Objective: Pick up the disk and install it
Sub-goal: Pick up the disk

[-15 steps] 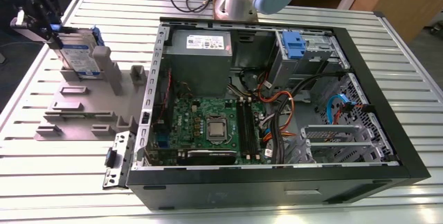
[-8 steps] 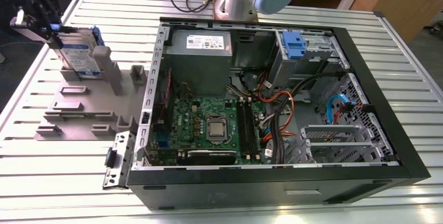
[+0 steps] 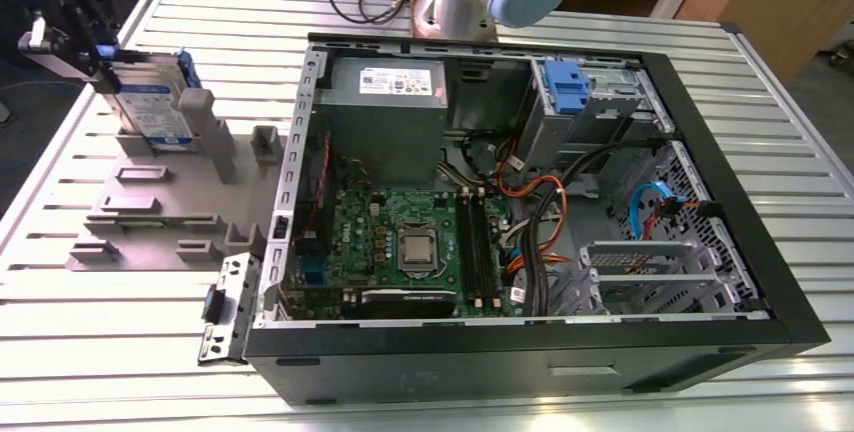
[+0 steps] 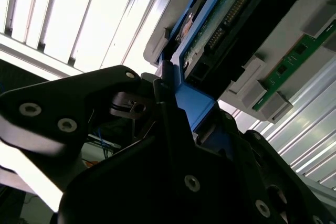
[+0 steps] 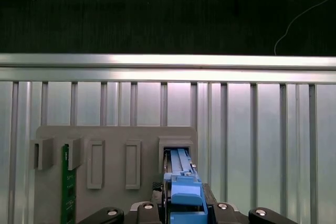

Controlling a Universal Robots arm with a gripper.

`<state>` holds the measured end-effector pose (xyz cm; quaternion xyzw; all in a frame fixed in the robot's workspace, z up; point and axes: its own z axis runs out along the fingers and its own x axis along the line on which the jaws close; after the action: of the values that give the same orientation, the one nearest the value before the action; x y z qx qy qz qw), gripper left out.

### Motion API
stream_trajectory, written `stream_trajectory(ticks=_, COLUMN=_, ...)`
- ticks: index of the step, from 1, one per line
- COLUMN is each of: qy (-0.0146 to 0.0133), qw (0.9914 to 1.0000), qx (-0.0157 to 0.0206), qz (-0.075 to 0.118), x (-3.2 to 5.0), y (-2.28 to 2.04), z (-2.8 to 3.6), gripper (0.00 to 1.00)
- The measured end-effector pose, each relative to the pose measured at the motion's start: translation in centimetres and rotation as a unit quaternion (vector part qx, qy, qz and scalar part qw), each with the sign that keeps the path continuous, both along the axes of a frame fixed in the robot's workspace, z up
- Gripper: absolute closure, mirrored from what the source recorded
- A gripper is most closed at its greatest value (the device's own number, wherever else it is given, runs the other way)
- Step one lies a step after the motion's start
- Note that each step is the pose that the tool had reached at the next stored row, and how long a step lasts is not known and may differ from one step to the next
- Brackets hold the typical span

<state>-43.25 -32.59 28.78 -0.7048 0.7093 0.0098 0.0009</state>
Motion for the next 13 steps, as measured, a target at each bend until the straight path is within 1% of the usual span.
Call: stream_trajectory(ticks=13, qy=-0.0001, qw=1.00000, qx=0.0000, qz=0.000, x=0.00, y=0.00, z=0.35, gripper=0.63)
